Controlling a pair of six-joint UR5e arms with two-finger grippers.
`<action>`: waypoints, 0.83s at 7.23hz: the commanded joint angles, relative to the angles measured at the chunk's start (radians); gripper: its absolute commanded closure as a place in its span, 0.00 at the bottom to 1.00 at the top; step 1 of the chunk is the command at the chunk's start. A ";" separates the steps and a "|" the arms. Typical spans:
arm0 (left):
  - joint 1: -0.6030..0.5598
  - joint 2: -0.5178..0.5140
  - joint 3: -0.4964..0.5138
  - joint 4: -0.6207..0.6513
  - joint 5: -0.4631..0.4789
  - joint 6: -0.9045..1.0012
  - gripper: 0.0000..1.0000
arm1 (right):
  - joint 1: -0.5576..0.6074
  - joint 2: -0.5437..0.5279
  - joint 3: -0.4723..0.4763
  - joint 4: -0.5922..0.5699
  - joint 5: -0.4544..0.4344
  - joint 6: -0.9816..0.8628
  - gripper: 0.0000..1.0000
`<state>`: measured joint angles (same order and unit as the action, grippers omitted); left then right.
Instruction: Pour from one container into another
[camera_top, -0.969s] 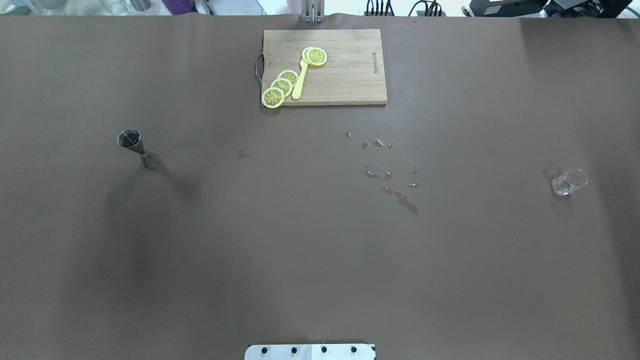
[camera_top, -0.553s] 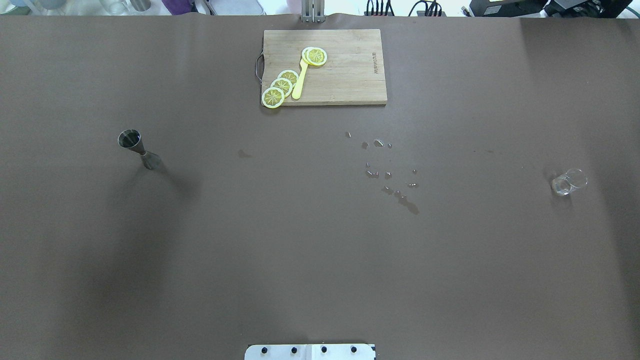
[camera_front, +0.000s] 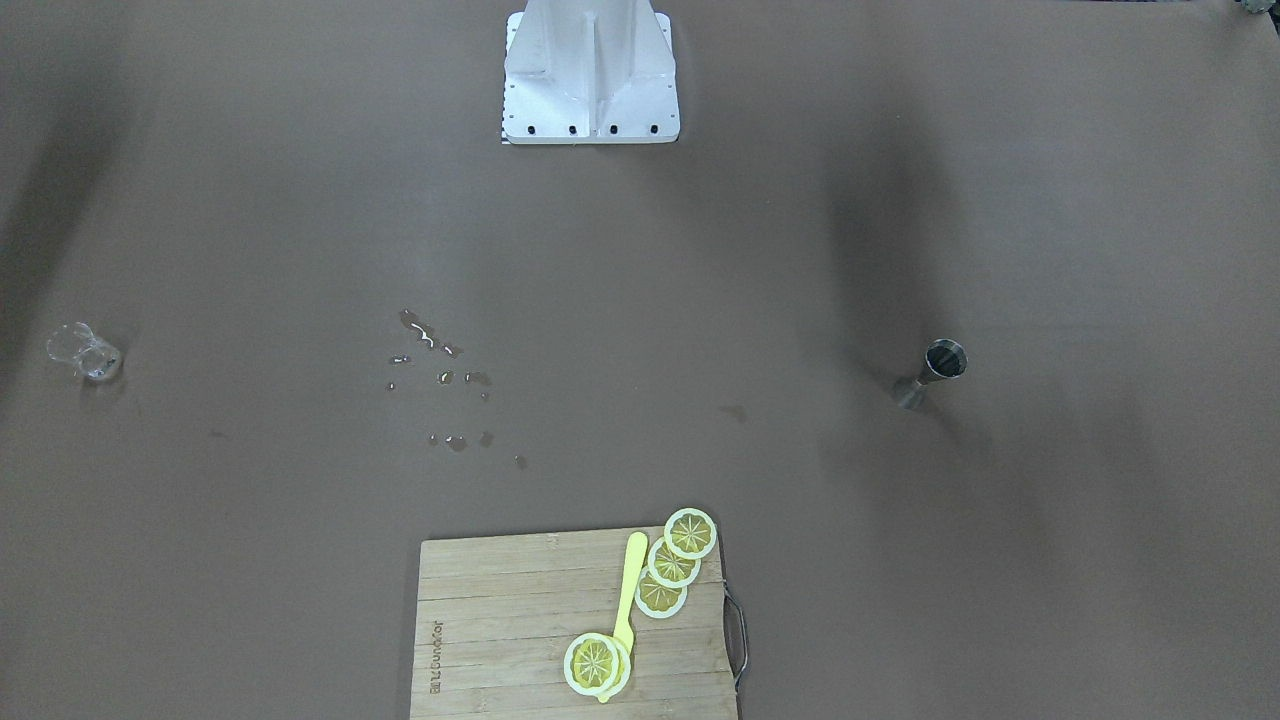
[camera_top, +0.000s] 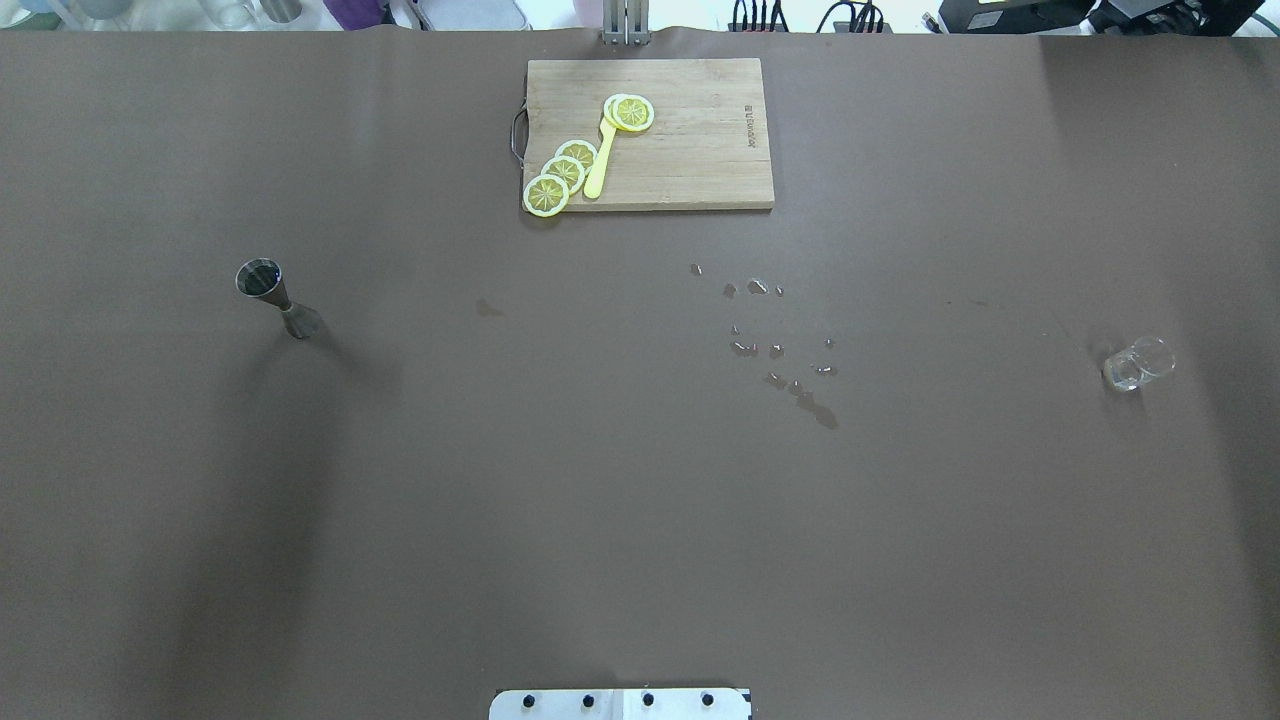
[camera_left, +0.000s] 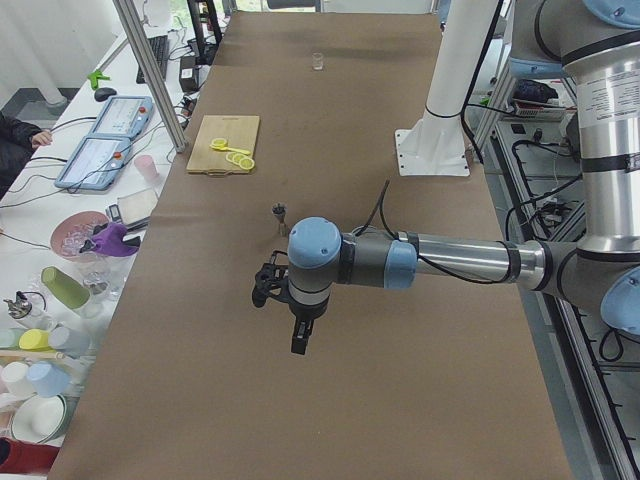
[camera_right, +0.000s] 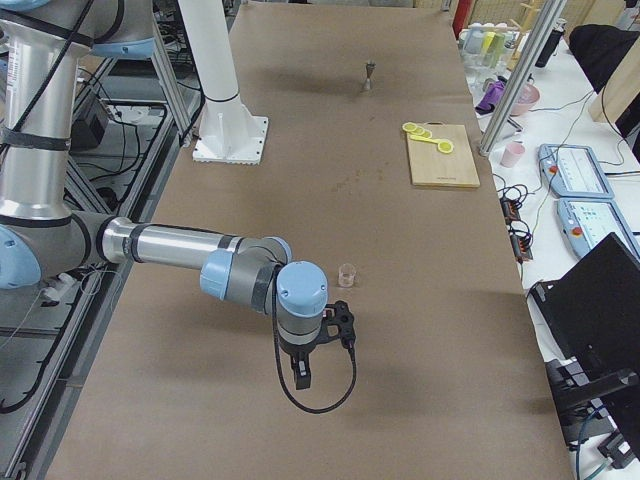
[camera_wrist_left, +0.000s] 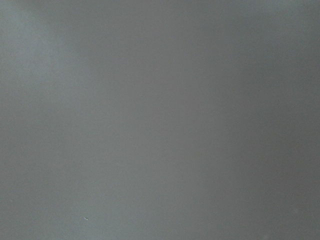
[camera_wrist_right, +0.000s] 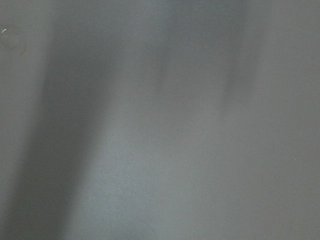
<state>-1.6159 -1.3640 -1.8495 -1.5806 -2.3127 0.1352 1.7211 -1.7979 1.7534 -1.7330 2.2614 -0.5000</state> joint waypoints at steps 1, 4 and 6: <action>-0.001 0.002 0.044 -0.002 -0.007 -0.003 0.02 | 0.000 0.000 0.000 0.001 -0.002 -0.002 0.00; -0.001 -0.007 0.041 -0.024 -0.007 -0.005 0.02 | 0.000 0.000 0.000 0.003 -0.002 -0.002 0.00; -0.001 -0.003 0.049 -0.044 -0.007 -0.006 0.02 | 0.000 0.000 0.000 0.003 -0.002 -0.002 0.00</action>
<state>-1.6168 -1.3692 -1.8044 -1.6157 -2.3193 0.1300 1.7211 -1.7978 1.7534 -1.7305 2.2596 -0.5016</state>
